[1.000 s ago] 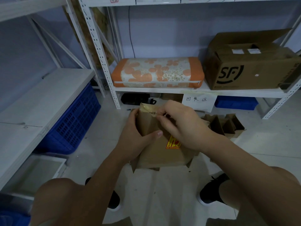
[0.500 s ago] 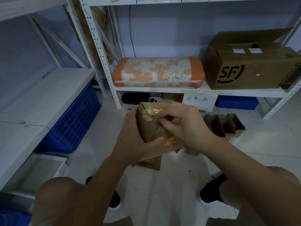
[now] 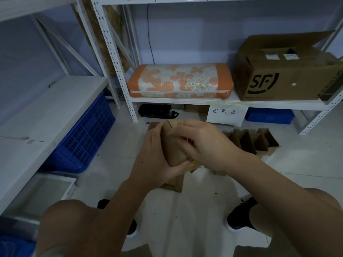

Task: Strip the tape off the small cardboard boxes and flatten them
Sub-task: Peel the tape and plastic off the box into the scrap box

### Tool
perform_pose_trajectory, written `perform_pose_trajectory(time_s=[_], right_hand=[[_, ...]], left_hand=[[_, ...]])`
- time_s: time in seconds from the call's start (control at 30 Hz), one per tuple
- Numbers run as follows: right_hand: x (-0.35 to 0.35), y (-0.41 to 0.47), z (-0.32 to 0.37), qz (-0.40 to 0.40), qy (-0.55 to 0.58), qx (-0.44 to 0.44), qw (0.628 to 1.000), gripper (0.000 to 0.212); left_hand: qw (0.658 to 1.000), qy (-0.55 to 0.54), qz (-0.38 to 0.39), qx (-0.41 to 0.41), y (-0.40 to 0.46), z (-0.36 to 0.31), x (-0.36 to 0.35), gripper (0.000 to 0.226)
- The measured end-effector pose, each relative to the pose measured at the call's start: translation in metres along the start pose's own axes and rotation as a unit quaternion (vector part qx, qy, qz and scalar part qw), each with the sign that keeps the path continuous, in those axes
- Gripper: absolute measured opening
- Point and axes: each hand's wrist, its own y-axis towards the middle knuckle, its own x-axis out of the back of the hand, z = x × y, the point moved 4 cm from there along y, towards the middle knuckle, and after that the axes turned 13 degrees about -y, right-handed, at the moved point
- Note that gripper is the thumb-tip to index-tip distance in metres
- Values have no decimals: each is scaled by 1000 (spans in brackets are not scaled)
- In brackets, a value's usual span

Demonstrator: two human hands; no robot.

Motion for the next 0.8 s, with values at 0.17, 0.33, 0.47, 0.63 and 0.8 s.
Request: perform_pose_trajectory(time_s=[0.17,0.33,0.47,0.63,0.8], right_hand=[[1,-3,-13,-98,100,-91,986,14],[1,-2,-19,-94,19,-22,995,15],[5,4,-20,-72,-25,40,996,15],[0,8,-22,7,6,51,999,23],[7,4,-19,47,3,74,996,17]], left_hand=[[1000,-22,-19,3,-2,3,1,117],[999,-35,-31,21,-4,5,-4,118],[996,-61,-49,34,-5,6,-4,117],[994,-88,-24,53,-4,9,-4,117],[991,-97,-10,90,-4,19,-4,118]])
